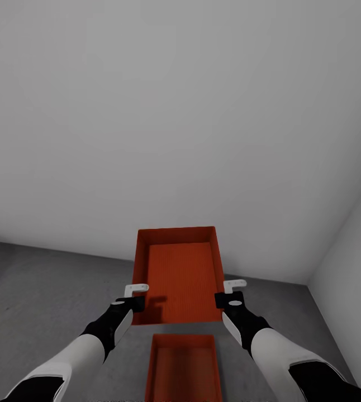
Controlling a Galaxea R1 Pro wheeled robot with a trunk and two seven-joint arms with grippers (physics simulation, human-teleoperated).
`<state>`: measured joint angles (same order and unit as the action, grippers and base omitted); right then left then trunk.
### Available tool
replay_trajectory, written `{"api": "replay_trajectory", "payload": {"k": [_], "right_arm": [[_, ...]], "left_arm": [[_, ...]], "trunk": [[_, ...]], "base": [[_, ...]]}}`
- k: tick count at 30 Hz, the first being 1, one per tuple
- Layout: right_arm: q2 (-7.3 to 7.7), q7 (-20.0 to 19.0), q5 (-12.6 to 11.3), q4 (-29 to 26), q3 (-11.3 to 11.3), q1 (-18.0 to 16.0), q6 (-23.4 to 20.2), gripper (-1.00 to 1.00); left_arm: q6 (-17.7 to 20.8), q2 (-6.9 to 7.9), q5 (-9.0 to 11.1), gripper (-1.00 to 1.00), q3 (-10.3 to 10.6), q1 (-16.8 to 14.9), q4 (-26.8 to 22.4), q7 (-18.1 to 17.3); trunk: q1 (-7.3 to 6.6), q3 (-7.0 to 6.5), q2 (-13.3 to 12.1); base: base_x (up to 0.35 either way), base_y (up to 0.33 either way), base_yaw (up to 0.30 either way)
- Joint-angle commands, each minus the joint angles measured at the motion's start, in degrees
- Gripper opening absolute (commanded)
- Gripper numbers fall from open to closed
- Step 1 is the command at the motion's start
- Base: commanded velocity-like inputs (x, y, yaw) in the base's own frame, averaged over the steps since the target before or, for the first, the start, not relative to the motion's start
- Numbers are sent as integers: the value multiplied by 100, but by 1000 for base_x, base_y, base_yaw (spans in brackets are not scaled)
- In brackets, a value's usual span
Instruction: Move the two storage containers from the living room to the garage. In the garage, place one container on the floor and stack the other container on top of it (either order is fine).
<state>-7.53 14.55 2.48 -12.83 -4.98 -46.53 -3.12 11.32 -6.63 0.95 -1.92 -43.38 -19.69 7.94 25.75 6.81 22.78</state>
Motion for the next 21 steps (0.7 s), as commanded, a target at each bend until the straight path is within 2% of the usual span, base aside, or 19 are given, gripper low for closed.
{"api": "replay_trajectory", "payload": {"k": [1, 10, 21], "right_arm": [[41, 21, -46, 17, -29, -5, -31, -100], [42, 21, -46, 17, -29, -5, -31, -100], [44, 21, -46, 17, -29, -5, -37, -100]], "left_arm": [[-209, 183, -59, -100, 42, -3, -27, 32], [-209, 180, -60, -100, 43, -3, -26, 32], [-209, 180, -58, -100, 43, -3, -26, 32]], "trunk": [[3, 22, 14], [3, 100, 14], [3, 113, 14]], "base": [[0, 0, 0], [0, 0, 0], [0, 0, 0]]}}
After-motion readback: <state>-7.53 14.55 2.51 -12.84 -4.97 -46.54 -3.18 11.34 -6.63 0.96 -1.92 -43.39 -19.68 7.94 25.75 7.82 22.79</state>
